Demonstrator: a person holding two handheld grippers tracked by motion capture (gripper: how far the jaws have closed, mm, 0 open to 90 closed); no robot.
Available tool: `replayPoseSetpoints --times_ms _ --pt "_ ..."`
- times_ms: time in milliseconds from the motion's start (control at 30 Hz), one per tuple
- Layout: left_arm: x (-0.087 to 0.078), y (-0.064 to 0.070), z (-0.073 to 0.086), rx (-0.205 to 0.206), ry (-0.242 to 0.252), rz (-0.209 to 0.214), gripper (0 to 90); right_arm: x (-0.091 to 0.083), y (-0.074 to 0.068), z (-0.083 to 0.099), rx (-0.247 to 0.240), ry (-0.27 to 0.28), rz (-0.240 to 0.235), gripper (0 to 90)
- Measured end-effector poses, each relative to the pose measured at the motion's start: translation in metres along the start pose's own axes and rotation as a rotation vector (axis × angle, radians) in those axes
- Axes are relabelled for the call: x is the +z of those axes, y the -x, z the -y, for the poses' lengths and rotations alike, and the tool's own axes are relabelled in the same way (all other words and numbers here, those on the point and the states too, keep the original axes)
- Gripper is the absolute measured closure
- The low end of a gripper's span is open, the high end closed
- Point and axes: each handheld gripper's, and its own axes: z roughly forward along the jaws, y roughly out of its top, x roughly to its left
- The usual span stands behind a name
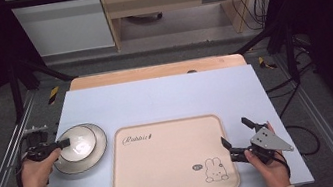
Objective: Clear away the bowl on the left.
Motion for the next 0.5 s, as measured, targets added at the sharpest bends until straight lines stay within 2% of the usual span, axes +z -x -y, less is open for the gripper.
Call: replayPoseSetpoints --times_ms 133,200,267,400,500 --pt "-0.003 0.002 -0.001 -0.013 0.017 0.026 82.7 -0.001 0.001 0.000 -0.002 0.003 0.000 6.3" --pt "-0.005 0.003 -0.002 -0.015 0.021 0.023 82.7 -0.001 0.002 0.000 0.001 0.004 0.000 6.2" --pt "-0.006 0.006 -0.004 -0.008 0.028 0.015 82.7 0.000 0.002 0.001 -0.002 0.004 0.001 6.2" --pt "-0.008 0.010 -0.006 -0.007 0.038 0.040 82.7 -0.001 0.001 0.000 -0.001 0.007 0.001 6.2" --pt "-0.009 0.013 -0.007 0.007 0.035 0.038 82.7 -0.001 0.000 0.000 -0.003 0.005 -0.001 6.2"
